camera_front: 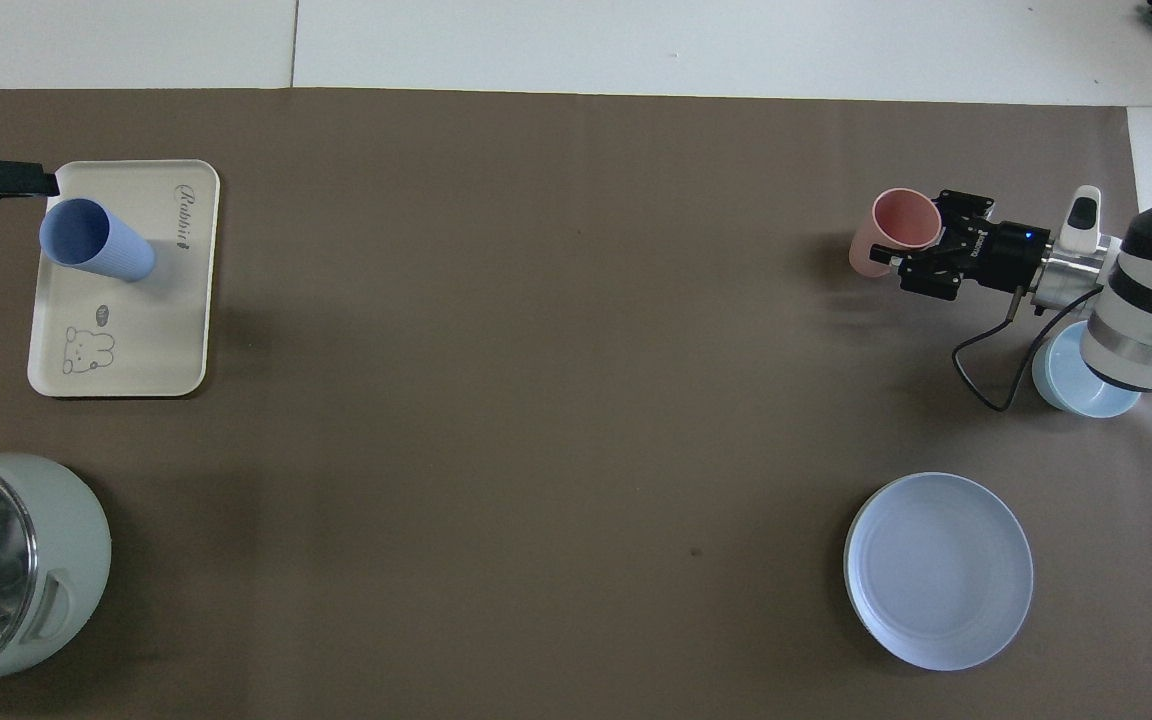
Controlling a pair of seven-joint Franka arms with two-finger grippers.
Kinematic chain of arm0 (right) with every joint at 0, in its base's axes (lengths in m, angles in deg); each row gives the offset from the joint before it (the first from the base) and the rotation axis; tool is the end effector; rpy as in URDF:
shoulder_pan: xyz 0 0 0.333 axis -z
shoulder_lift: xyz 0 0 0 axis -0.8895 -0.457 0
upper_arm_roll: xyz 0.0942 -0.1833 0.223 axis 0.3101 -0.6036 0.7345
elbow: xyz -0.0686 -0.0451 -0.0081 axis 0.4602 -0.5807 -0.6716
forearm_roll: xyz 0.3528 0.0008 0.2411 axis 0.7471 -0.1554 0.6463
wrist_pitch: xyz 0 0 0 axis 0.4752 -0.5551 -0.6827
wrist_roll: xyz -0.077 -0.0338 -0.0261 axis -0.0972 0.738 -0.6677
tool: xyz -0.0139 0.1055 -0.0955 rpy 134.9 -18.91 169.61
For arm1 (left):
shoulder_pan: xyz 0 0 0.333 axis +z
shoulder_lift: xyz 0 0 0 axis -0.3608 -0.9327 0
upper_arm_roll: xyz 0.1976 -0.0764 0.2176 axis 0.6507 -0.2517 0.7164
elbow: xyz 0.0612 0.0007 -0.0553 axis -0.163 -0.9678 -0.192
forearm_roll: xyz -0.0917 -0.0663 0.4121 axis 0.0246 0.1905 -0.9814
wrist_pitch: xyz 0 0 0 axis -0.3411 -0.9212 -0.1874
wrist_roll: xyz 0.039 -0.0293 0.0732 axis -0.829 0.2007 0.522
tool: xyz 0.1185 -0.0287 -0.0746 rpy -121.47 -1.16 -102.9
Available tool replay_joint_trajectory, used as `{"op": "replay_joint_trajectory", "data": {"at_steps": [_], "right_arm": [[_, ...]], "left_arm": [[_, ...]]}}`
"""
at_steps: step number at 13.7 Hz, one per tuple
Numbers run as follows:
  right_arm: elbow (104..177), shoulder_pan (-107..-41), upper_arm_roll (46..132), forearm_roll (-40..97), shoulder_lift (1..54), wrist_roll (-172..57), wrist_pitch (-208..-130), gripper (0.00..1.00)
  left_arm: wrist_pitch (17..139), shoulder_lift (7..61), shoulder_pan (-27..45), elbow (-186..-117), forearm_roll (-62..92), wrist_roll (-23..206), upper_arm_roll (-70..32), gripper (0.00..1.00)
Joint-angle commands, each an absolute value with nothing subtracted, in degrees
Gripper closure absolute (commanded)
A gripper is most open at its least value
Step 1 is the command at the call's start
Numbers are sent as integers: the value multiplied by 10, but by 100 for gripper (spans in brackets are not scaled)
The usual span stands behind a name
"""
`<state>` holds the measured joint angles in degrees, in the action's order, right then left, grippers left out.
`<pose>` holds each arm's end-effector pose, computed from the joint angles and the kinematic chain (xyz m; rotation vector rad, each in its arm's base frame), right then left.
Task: Place cup on tray
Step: 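Lower the blue cup onto the tray while the right gripper lowers the pink cup, then open the left gripper and withdraw while the right gripper releases the pink cup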
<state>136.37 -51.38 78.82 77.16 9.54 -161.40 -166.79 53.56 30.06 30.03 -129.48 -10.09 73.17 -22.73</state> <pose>0.6912 -0.0807 0.2080 -2.0153 -0.9107 -1.0675 0.6985 0.0323 0.4900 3.0949 -0.0031 0.3562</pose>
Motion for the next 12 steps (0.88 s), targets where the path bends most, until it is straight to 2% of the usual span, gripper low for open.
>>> {"op": "replay_joint_trajectory", "data": {"at_steps": [1, 2, 3, 6, 9, 12], "right_arm": [[1370, -508, 793, 790, 97, -1643, -1666, 100], [1370, -508, 794, 790, 97, -1642, -1666, 55], [1370, -507, 794, 790, 99, -1642, -1660, 1], [1370, -504, 793, 789, 101, -1639, -1638, 0], [1370, -497, 793, 786, 105, -1639, -1615, 0], [1370, -494, 792, 780, 123, -1637, -1600, 0]], "left_arm": [[430, 298, 238, -1250, -124, 788, -219, 0], [384, 303, 232, -1237, -121, 789, -224, 0], [339, 314, 226, -1227, -121, 789, -226, 0], [273, 374, 206, -1232, -121, 794, -227, 0], [258, 459, 208, -1322, -120, 810, -227, 0], [268, 478, 216, -1344, -120, 806, -228, 0]]}}
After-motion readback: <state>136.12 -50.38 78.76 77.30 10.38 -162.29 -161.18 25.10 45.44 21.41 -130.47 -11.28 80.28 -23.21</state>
